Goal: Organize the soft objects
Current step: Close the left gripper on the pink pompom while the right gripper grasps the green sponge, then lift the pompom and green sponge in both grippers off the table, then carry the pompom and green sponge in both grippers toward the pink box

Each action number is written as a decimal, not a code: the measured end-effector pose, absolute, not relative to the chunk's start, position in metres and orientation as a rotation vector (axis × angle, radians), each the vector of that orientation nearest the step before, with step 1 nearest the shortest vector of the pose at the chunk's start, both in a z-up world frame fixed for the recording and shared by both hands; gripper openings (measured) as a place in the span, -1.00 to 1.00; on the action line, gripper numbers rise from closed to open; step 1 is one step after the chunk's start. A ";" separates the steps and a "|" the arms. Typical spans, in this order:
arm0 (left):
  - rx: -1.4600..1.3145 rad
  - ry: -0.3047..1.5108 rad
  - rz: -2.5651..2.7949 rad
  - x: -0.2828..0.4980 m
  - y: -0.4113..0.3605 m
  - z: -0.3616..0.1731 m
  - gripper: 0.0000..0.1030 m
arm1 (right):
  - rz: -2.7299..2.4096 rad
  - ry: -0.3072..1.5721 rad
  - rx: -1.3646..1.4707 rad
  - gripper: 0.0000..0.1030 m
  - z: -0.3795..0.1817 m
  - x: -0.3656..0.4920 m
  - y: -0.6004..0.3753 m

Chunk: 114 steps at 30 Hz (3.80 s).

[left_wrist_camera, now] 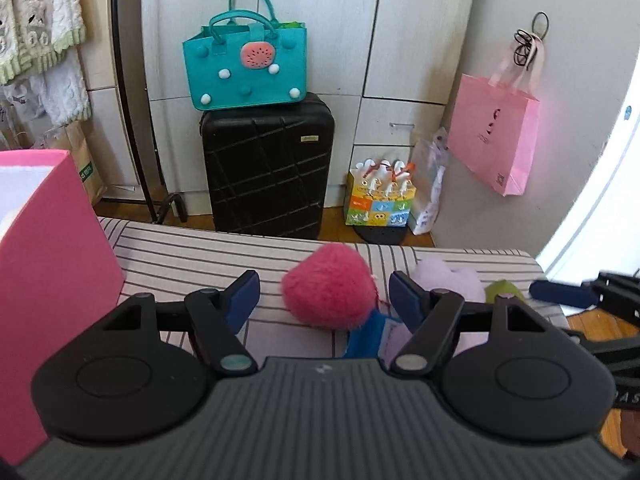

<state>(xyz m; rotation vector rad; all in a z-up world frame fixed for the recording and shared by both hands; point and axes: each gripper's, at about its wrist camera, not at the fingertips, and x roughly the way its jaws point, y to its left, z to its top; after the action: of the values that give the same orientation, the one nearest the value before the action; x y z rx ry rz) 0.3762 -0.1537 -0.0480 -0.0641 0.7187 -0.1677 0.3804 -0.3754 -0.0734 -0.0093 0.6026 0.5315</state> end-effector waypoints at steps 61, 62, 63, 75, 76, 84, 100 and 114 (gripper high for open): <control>-0.155 0.716 -0.249 0.281 -0.117 -0.022 -0.15 | 0.563 0.711 0.032 -0.23 -0.025 0.310 -0.339; -0.157 0.719 -0.258 0.277 -0.114 -0.021 -0.15 | 0.567 0.720 0.035 -0.23 -0.024 0.308 -0.338; -0.160 0.724 -0.269 0.274 -0.112 -0.020 -0.15 | 0.566 0.727 0.036 -0.23 -0.023 0.306 -0.336; -0.116 0.758 -0.405 0.239 -0.096 0.000 -0.15 | 0.588 0.783 0.030 -0.23 -0.006 0.274 -0.320; -0.102 0.755 -0.411 0.235 -0.096 0.002 -0.15 | 0.591 0.786 0.026 -0.23 -0.004 0.271 -0.319; -0.061 0.774 -0.490 0.203 -0.083 0.020 -0.15 | 0.627 0.786 0.004 -0.23 0.013 0.239 -0.306; 0.035 0.818 -0.578 0.145 -0.051 0.057 -0.15 | 0.682 0.802 -0.021 -0.23 0.036 0.196 -0.279; 0.060 0.855 -0.590 0.117 -0.010 0.075 -0.15 | 0.784 0.787 -0.030 -0.23 0.061 0.172 -0.238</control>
<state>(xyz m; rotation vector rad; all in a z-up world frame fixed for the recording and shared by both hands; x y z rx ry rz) 0.1169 -0.0096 0.0747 0.0602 0.8550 -0.5902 0.1720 -0.2384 0.0611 -0.0301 0.7874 0.7840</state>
